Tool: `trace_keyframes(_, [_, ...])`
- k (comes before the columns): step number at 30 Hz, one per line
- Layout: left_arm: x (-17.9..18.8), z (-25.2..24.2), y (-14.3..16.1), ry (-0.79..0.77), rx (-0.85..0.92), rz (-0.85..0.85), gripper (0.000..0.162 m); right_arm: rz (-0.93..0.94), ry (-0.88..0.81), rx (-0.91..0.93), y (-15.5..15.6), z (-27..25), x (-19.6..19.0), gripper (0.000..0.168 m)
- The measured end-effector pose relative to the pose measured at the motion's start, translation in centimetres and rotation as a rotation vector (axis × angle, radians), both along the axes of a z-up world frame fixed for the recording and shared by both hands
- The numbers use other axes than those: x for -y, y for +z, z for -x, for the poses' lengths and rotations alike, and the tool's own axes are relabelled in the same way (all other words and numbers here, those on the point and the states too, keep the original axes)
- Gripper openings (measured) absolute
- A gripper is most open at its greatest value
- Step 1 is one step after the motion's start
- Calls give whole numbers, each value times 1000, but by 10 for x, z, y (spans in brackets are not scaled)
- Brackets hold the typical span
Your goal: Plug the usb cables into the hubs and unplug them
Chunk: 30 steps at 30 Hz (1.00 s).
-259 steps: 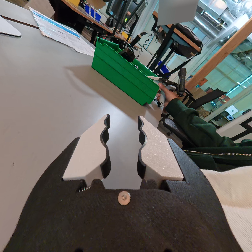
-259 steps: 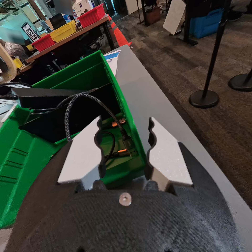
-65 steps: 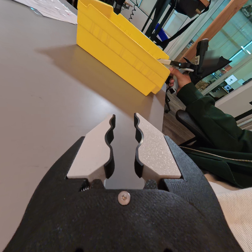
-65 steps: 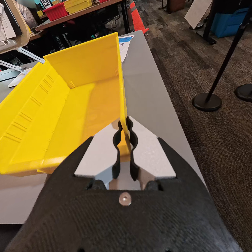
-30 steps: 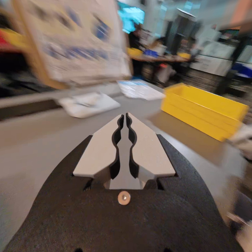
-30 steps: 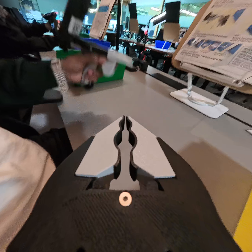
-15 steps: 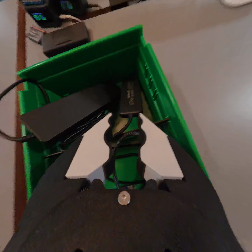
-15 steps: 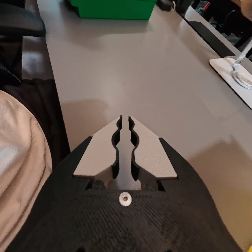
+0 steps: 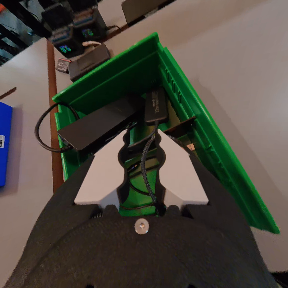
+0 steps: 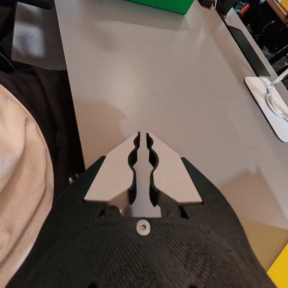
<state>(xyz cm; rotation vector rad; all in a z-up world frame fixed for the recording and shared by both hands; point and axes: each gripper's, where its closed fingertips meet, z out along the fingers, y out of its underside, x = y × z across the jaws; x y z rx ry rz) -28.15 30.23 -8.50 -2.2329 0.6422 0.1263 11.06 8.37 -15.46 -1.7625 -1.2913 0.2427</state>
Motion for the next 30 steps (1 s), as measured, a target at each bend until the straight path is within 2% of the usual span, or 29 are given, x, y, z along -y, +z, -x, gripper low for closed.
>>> trace_keyframes(1, [5,2,-5,-10,-22,35,39,2,1,7,-2,0,0,7])
trace_keyframes(3, [13,12,-16,-20,-128,80,46,4,4,24,-4,0,1,7])
trace_keyframes(7, [5,23,-32,-8,-245,78,48,14,15,34,-8,3,1,7])
trace_keyframes(14, [-1,17,-37,-102,-330,21,36,34,21,54,-15,5,1,7])
trace_keyframes(18, [8,14,-29,-136,-294,26,22,39,24,62,-17,5,3,7])
trace_keyframes(25, [28,5,-21,-181,-146,77,23,17,25,58,-13,6,3,6])
trace_keyframes(30, [14,13,9,-124,-114,-89,25,20,27,69,-15,6,3,6])
